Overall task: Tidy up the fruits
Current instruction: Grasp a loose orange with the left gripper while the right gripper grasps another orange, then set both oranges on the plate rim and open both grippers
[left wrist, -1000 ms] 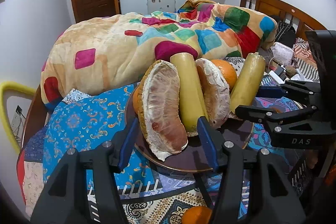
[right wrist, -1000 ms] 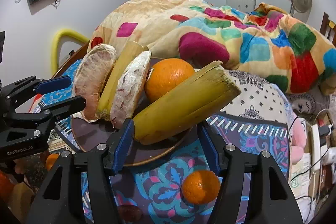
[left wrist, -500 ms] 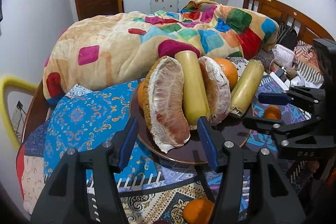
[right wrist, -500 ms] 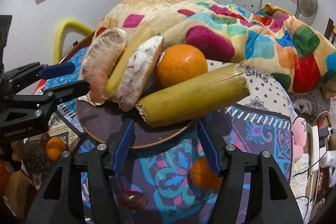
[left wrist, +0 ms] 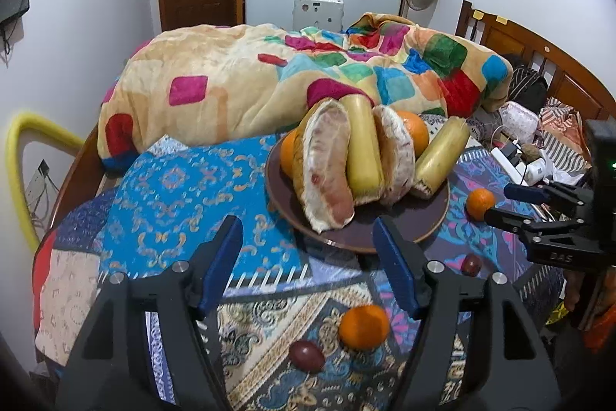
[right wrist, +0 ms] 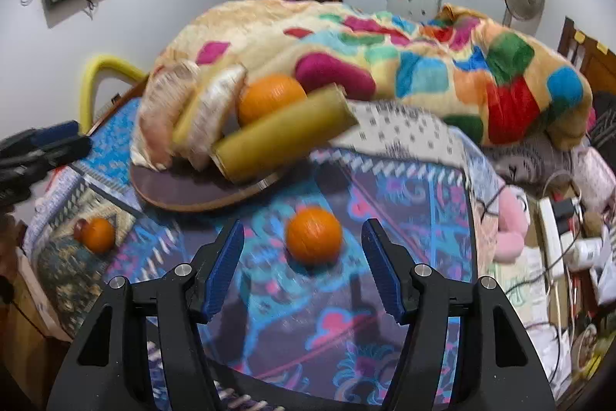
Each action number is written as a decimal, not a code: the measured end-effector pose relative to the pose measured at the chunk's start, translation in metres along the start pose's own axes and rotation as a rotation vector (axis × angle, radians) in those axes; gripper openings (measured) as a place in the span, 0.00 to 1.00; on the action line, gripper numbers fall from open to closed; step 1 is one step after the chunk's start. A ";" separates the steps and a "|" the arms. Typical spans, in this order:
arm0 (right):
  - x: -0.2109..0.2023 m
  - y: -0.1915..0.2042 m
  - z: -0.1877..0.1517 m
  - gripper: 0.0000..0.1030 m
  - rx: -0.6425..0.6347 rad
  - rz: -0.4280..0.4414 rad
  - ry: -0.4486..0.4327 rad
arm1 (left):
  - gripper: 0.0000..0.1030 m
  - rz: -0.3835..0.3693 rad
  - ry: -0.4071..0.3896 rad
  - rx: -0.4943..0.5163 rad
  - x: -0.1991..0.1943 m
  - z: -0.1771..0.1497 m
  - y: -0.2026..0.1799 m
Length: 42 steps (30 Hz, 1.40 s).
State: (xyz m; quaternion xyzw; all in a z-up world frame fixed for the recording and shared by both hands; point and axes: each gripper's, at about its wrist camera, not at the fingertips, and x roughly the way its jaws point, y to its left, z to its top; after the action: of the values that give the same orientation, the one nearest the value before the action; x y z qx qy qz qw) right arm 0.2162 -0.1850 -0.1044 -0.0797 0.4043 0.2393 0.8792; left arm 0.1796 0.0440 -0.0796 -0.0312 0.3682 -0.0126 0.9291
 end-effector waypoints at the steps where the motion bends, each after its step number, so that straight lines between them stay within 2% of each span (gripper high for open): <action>1: 0.004 -0.002 -0.002 0.58 0.007 -0.002 0.012 | 0.68 0.001 0.005 -0.002 0.000 -0.002 0.002; 6: 0.019 -0.008 -0.005 0.56 0.030 0.004 0.033 | 0.68 0.000 0.042 -0.021 0.008 -0.014 0.011; 8: 0.022 -0.007 -0.003 0.43 0.029 0.011 0.031 | 0.68 0.007 0.058 -0.019 0.012 -0.018 0.012; 10: 0.024 -0.006 -0.002 0.33 0.024 0.019 0.039 | 0.68 0.003 0.073 -0.014 0.014 -0.021 0.011; 15: 0.016 -0.003 -0.009 0.33 0.021 0.029 0.023 | 0.68 -0.015 0.082 -0.009 0.010 -0.029 0.004; 25: -0.029 0.019 -0.038 0.33 -0.004 0.046 -0.042 | 0.68 -0.044 0.092 0.023 -0.001 -0.046 -0.019; 26: -0.032 0.022 -0.042 0.33 -0.007 0.040 -0.050 | 0.67 -0.043 0.098 0.030 0.001 -0.048 -0.022; 32: -0.031 0.026 -0.055 0.33 0.005 0.057 -0.052 | 0.46 -0.057 0.127 0.058 0.011 -0.057 -0.035; 35: -0.030 0.026 -0.056 0.33 0.012 0.067 -0.053 | 0.32 -0.051 0.118 0.079 0.012 -0.058 -0.038; 38: -0.028 0.026 -0.054 0.33 0.010 0.069 -0.053 | 0.32 -0.044 0.104 0.107 0.012 -0.059 -0.042; 42: -0.028 0.028 -0.048 0.33 0.012 0.077 -0.066 | 0.32 -0.061 0.101 0.091 0.012 -0.057 -0.038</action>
State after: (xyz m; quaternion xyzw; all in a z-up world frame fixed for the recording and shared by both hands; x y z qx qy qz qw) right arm 0.1548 -0.1870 -0.1139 -0.0509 0.3792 0.2732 0.8826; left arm 0.1494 0.0030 -0.1264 0.0004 0.4127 -0.0592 0.9090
